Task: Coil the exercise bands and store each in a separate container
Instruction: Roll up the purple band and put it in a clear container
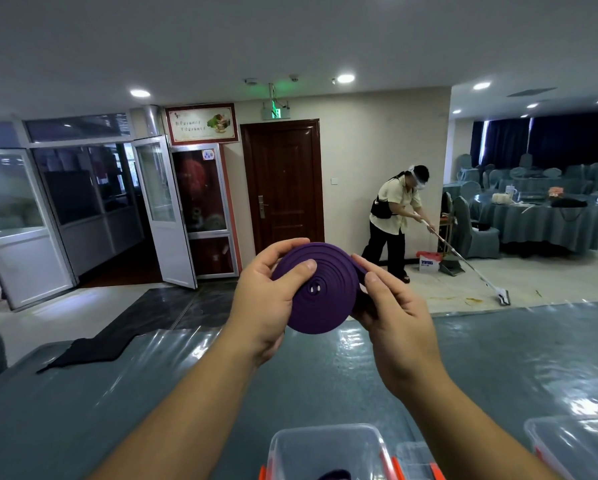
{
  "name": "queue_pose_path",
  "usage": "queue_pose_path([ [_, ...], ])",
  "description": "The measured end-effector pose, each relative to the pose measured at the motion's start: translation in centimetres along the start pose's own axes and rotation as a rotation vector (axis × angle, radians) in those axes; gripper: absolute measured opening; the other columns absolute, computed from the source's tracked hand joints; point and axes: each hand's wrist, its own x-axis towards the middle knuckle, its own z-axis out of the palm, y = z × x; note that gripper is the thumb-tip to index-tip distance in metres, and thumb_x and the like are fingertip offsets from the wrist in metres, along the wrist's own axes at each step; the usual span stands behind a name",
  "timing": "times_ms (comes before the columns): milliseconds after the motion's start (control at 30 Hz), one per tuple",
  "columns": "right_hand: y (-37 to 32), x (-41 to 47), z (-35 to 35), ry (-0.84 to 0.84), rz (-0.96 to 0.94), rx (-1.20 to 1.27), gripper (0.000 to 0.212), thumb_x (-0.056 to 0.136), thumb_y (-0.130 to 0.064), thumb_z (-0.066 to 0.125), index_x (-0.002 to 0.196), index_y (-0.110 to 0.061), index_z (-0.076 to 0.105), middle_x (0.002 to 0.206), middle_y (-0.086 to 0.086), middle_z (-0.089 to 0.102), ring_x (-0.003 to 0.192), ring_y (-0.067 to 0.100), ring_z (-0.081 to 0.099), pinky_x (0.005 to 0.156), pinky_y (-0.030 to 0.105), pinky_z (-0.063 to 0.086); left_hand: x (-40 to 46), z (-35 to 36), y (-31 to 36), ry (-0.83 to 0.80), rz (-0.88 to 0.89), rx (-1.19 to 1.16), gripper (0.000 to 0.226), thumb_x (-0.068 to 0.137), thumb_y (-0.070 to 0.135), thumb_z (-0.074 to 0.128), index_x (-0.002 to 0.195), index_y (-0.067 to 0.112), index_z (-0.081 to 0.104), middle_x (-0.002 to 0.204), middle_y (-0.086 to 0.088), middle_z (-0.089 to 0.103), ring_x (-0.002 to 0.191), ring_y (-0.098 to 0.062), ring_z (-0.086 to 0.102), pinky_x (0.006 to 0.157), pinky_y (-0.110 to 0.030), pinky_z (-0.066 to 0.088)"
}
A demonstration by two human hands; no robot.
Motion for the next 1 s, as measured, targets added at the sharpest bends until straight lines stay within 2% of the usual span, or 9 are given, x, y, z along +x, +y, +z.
queue_pose_path([
  [100, 0.1, -0.2, -0.1, 0.033, -0.022, 0.008, 0.015, 0.107, -0.009, 0.052, 0.116, -0.010, 0.064, 0.097, 0.009, 0.080, 0.092, 0.024, 0.078, 0.076, 0.028, 0.062, -0.1, 0.3, -0.2, 0.030, 0.010, -0.026, 0.031, 0.092, 0.005, 0.075, 0.106, 0.032, 0.078, 0.108, -0.004, 0.080, 0.099, -0.021, 0.077, 0.075, -0.028, 0.062],
  [167, 0.3, -0.4, -0.2, 0.073, -0.049, -0.028, 0.011, 0.104, -0.009, 0.056, 0.111, -0.008, 0.065, 0.096, 0.009, 0.080, 0.091, 0.025, 0.079, 0.074, 0.028, 0.063, -0.1, 0.5, -0.4, 0.048, 0.009, -0.023, 0.030, 0.092, 0.007, 0.074, 0.107, 0.032, 0.078, 0.108, -0.002, 0.079, 0.101, -0.020, 0.076, 0.076, -0.030, 0.062],
  [267, 0.6, -0.7, -0.3, 0.098, -0.032, -0.024, 0.018, 0.101, -0.009, 0.062, 0.115, -0.013, 0.072, 0.106, 0.007, 0.080, 0.099, 0.023, 0.078, 0.078, 0.029, 0.063, -0.2, 0.8, -0.9, 0.110, 0.010, -0.029, 0.028, 0.093, 0.008, 0.074, 0.111, 0.030, 0.076, 0.109, -0.002, 0.079, 0.101, -0.020, 0.076, 0.077, -0.031, 0.063],
  [367, 1.3, -1.3, -0.2, 0.084, 0.045, 0.024, 0.031, 0.097, -0.006, 0.067, 0.124, -0.020, 0.072, 0.111, 0.004, 0.080, 0.102, 0.022, 0.078, 0.078, 0.032, 0.064, -0.3, 1.3, -1.9, 0.193, 0.026, -0.031, 0.029, 0.093, 0.009, 0.075, 0.107, 0.034, 0.076, 0.106, 0.002, 0.079, 0.097, -0.016, 0.077, 0.075, -0.031, 0.064],
  [500, 2.0, -1.6, -0.6, 0.112, 0.087, -0.009, 0.039, 0.098, 0.001, 0.066, 0.132, -0.018, 0.069, 0.114, 0.005, 0.080, 0.102, 0.026, 0.078, 0.078, 0.036, 0.065, -0.9, 2.0, -3.6, 0.235, 0.019, -0.014, 0.033, 0.093, 0.010, 0.075, 0.102, 0.042, 0.075, 0.104, 0.005, 0.079, 0.094, -0.014, 0.077, 0.072, -0.029, 0.063],
  [667, 2.0, -1.1, -3.0, 0.092, 0.175, -0.059, 0.038, 0.096, 0.005, 0.066, 0.128, -0.016, 0.070, 0.111, 0.007, 0.080, 0.100, 0.026, 0.079, 0.075, 0.037, 0.066, -1.0, 0.9, -4.4, 0.099, -0.142, 0.072, 0.030, 0.092, 0.012, 0.076, 0.105, 0.039, 0.071, 0.103, 0.001, 0.080, 0.092, -0.021, 0.078, 0.066, -0.032, 0.063],
  [800, 2.1, -1.1, -5.5, 0.025, 0.240, -0.126, 0.037, 0.095, 0.006, 0.067, 0.122, -0.018, 0.072, 0.110, 0.006, 0.081, 0.097, 0.026, 0.079, 0.074, 0.037, 0.066, -1.5, 0.4, -4.9, -0.050, -0.272, 0.089, 0.033, 0.091, 0.007, 0.076, 0.116, 0.029, 0.074, 0.108, -0.005, 0.080, 0.095, -0.023, 0.078, 0.076, -0.036, 0.064],
  [900, 2.4, -1.5, -7.0, 0.014, 0.265, -0.151, 0.037, 0.095, 0.007, 0.066, 0.122, -0.018, 0.071, 0.109, 0.005, 0.081, 0.096, 0.027, 0.079, 0.073, 0.037, 0.066, -2.4, 1.1, -6.1, -0.044, -0.312, 0.081, 0.032, 0.091, 0.004, 0.075, 0.117, 0.023, 0.075, 0.107, -0.006, 0.080, 0.097, -0.025, 0.078, 0.078, -0.037, 0.064],
  [1000, 2.9, -1.9, -8.7, 0.029, 0.279, -0.166, 0.034, 0.095, 0.008, 0.066, 0.120, -0.013, 0.070, 0.110, 0.008, 0.080, 0.098, 0.028, 0.079, 0.074, 0.038, 0.066, -3.3, 2.2, -7.6, -0.002, -0.372, 0.048, 0.031, 0.092, 0.002, 0.073, 0.118, 0.019, 0.073, 0.106, -0.008, 0.081, 0.093, -0.025, 0.078, 0.073, -0.034, 0.064],
])
